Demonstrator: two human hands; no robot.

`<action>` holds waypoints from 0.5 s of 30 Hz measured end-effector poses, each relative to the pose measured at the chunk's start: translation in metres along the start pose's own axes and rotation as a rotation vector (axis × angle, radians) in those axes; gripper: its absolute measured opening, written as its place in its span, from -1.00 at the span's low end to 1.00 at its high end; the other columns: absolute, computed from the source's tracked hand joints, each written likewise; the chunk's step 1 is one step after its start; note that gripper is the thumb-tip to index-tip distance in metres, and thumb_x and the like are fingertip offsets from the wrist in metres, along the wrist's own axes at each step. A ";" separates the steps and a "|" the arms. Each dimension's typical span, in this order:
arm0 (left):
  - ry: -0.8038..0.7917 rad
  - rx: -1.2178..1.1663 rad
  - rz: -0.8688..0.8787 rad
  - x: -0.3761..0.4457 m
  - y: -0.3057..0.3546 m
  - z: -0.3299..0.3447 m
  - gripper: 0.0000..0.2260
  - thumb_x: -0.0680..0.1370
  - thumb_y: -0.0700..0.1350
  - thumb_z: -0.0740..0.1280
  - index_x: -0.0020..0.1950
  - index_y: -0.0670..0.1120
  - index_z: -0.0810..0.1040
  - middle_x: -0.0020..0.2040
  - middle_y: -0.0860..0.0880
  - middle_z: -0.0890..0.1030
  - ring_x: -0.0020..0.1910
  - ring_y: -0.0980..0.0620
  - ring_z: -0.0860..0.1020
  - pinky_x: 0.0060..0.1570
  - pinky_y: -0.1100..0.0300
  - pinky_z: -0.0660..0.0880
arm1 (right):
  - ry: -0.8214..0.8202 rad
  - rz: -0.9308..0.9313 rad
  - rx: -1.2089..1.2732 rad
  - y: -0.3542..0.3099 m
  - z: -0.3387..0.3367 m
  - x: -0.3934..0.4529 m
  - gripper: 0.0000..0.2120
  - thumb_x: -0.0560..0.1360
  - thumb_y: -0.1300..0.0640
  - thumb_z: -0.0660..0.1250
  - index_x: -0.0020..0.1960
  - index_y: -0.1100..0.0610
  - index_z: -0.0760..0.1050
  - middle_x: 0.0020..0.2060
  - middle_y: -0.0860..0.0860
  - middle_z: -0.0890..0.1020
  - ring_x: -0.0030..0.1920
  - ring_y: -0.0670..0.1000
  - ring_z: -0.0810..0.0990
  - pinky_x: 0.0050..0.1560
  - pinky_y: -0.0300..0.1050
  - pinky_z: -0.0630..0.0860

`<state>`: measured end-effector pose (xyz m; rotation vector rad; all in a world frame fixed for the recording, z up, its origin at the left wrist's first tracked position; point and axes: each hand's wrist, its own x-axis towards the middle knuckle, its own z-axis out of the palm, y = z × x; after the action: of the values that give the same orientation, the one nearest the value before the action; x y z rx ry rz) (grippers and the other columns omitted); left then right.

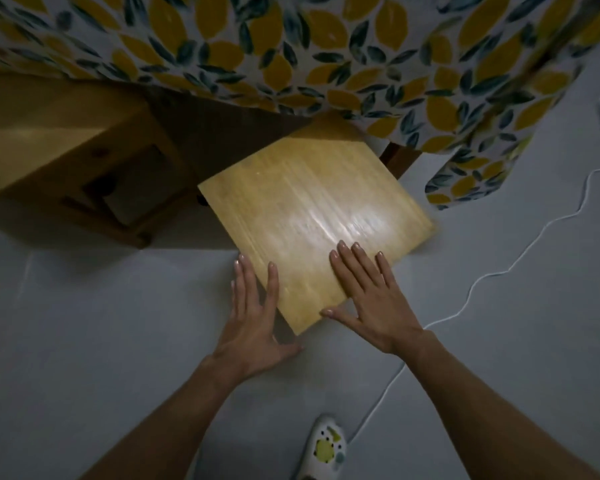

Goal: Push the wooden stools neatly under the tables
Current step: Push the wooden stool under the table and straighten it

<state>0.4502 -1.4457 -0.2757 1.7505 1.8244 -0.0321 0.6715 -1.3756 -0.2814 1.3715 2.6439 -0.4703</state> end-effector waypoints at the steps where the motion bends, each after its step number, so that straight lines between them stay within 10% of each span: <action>1: -0.003 0.011 0.000 0.001 0.002 0.000 0.13 0.30 0.46 0.22 0.47 -0.08 -0.44 0.38 -0.27 -0.57 0.38 -0.20 -0.56 0.39 -0.06 -0.37 | 0.000 -0.016 -0.020 0.004 0.003 0.001 -0.19 0.52 -0.41 -0.06 0.58 0.05 -0.16 0.58 0.00 -0.13 0.56 0.03 -0.19 0.52 0.15 -0.14; 15: 0.073 0.074 0.034 0.109 0.006 -0.048 0.09 0.35 0.41 0.21 0.49 -0.16 -0.38 0.41 -0.33 -0.50 0.41 -0.28 -0.50 0.42 -0.11 -0.29 | 0.052 -0.017 -0.149 0.058 -0.024 0.104 -0.17 0.49 -0.39 -0.12 0.57 0.13 0.02 0.56 0.07 0.07 0.55 0.13 0.01 0.50 0.17 -0.07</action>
<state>0.4423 -1.3266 -0.2817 1.8558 1.8661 -0.0228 0.6592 -1.2557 -0.2978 1.3356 2.6723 -0.2369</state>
